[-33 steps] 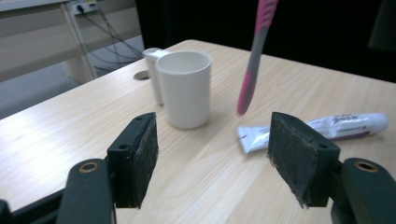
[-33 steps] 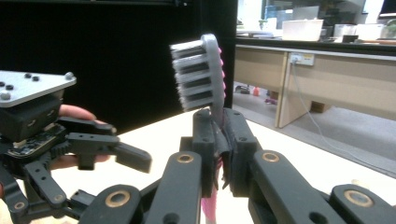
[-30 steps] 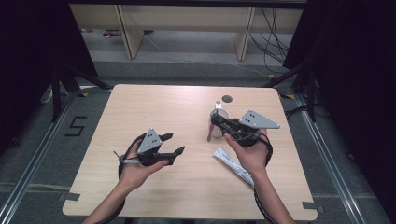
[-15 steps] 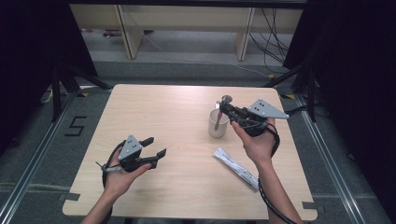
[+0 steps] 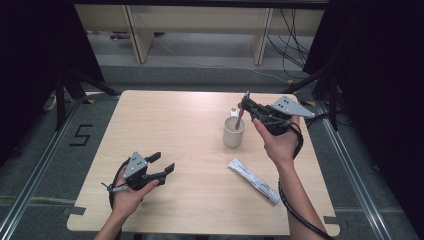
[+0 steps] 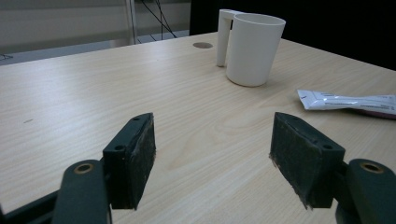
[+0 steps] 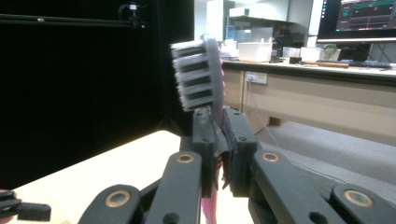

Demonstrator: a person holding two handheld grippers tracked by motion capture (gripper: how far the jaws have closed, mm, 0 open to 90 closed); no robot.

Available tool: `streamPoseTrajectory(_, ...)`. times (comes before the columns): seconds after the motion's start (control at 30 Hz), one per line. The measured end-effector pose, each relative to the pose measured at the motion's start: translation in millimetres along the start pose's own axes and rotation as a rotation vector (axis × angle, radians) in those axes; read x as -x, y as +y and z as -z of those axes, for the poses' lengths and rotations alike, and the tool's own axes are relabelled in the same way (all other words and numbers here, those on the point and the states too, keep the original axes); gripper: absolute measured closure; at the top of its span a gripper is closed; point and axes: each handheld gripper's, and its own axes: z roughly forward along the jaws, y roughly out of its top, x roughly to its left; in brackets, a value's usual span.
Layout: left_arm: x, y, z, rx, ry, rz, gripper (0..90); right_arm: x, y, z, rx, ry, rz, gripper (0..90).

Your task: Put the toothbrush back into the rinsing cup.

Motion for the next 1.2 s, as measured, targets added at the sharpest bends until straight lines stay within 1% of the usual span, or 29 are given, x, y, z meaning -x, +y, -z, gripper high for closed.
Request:
streamPoseTrajectory(0.1,-1.7,-4.5,-0.2,-0.001,0.015,0.004,30.8,1.9,2.4,-1.3,-0.015,-0.011,-0.010,85.0)
streamPoseTrajectory(0.13,-2.4,-5.6,-0.2,-0.001,0.018,0.003,30.7,2.8,2.9,-2.9,-0.006,-0.015,-0.007,85.0)
streamPoseTrajectory(0.17,-3.1,-6.6,-0.4,0.000,0.023,0.001,30.7,2.8,4.0,-2.9,-0.016,-0.018,-0.012,84.9)
streamPoseTrajectory(0.2,-4.0,-7.7,-1.0,0.006,0.022,0.000,30.7,4.7,4.9,-4.7,-0.001,-0.023,0.009,85.0)
streamPoseTrajectory(0.23,-4.4,-8.5,-0.4,0.001,0.031,-0.003,30.7,5.6,5.9,-5.5,0.001,-0.022,0.014,85.0)
streamPoseTrajectory(0.27,-4.9,-9.2,-0.4,0.001,0.036,-0.002,30.7,5.2,6.9,-6.0,-0.015,-0.023,-0.006,85.0)
streamPoseTrajectory(0.3,-5.5,-10.0,-0.3,0.003,0.038,-0.003,30.7,5.8,7.7,-7.3,-0.009,-0.024,-0.006,85.0)
streamPoseTrajectory(0.33,-5.7,-10.8,-0.3,0.006,0.039,-0.002,30.7,8.1,8.7,-8.7,0.006,-0.032,0.022,84.9)
streamPoseTrajectory(0.37,-6.1,-11.6,-0.9,0.013,0.037,-0.003,30.7,8.1,9.6,-9.2,-0.007,-0.036,0.011,85.0)
streamPoseTrajectory(0.43,-6.7,-12.4,-1.1,0.013,0.040,-0.008,30.7,11.4,10.9,-12.5,0.010,-0.041,0.031,84.9)
streamPoseTrajectory(0.5,-6.6,-13.1,-0.9,0.015,0.045,-0.007,30.7,11.7,12.0,-14.7,0.005,-0.043,0.009,84.9)
streamPoseTrajectory(0.53,-6.5,-13.3,-0.8,0.010,0.047,-0.007,30.7,12.6,12.9,-15.5,0.002,-0.044,0.011,85.0)
streamPoseTrajectory(0.57,-6.5,-13.6,-0.7,0.006,0.049,-0.008,30.7,14.0,13.6,-17.3,0.015,-0.061,0.028,85.0)
streamPoseTrajectory(0.6,-6.5,-14.0,-0.8,0.005,0.049,-0.010,30.7,14.9,14.4,-18.0,0.011,-0.060,0.031,85.0)
streamPoseTrajectory(0.63,-6.6,-14.3,-0.8,0.005,0.049,-0.013,30.7,14.4,15.0,-18.7,0.002,-0.061,0.014,85.0)
streamPoseTrajectory(0.67,-6.5,-14.7,-0.9,0.007,0.050,-0.015,30.7,16.2,15.5,-20.6,0.009,-0.067,0.028,85.0)
streamPoseTrajectory(0.7,-6.6,-15.0,-0.9,0.010,0.049,-0.016,30.6,16.5,15.8,-22.4,0.009,-0.062,0.019,85.0)
streamPoseTrajectory(0.73,-6.7,-15.4,-0.9,0.013,0.051,-0.017,30.6,17.8,16.4,-23.8,0.013,-0.077,0.032,85.0)
streamPoseTrajectory(0.77,-6.8,-15.9,-1.4,0.021,0.049,-0.017,30.6,17.5,16.8,-25.0,0.005,-0.077,0.020,84.9)
streamPoseTrajectory(0.8,-6.9,-16.5,-2.0,0.029,0.045,-0.018,30.5,18.6,17.3,-27.3,0.009,-0.075,0.028,85.0)
streamPoseTrajectory(0.87,-6.7,-16.9,-1.1,0.016,0.055,-0.025,30.4,19.1,18.1,-30.4,0.013,-0.089,0.035,84.9)
streamPoseTrajectory(0.9,-6.7,-17.7,-1.9,0.027,0.052,-0.026,30.2,20.2,18.6,-31.9,0.008,-0.089,0.041,85.0)
streamPoseTrajectory(0.97,-6.5,-18.2,-1.9,0.020,0.053,-0.029,30.1,21.8,18.8,-35.6,0.010,-0.095,0.048,84.9)
streamPoseTrajectory(1.0,-6.7,-18.8,-2.9,0.029,0.048,-0.029,30.1,21.5,18.4,-37.7,0.017,-0.103,0.037,84.9)
streamPoseTrajectory(1.03,-6.7,-18.8,-3.0,0.031,0.047,-0.030,30.0,23.2,18.5,-39.0,0.011,-0.101,0.046,84.9)
streamPoseTrajectory(1.1,-6.4,-18.5,-2.1,0.024,0.054,-0.033,30.0,25.0,18.4,-42.2,0.008,-0.108,0.047,84.9)
streamPoseTrajectory(1.13,-6.4,-18.5,-2.1,0.025,0.054,-0.033,30.0,25.2,18.1,-43.8,0.010,-0.115,0.036,84.9)
streamPoseTrajectory(1.17,-6.4,-18.5,-2.0,0.024,0.055,-0.033,30.0,27.6,18.4,-45.4,0.010,-0.116,0.053,84.9)
streamPoseTrajectory(1.2,-6.4,-18.5,-1.9,0.025,0.056,-0.034,30.0,27.3,18.2,-46.9,0.007,-0.121,0.035,84.9)
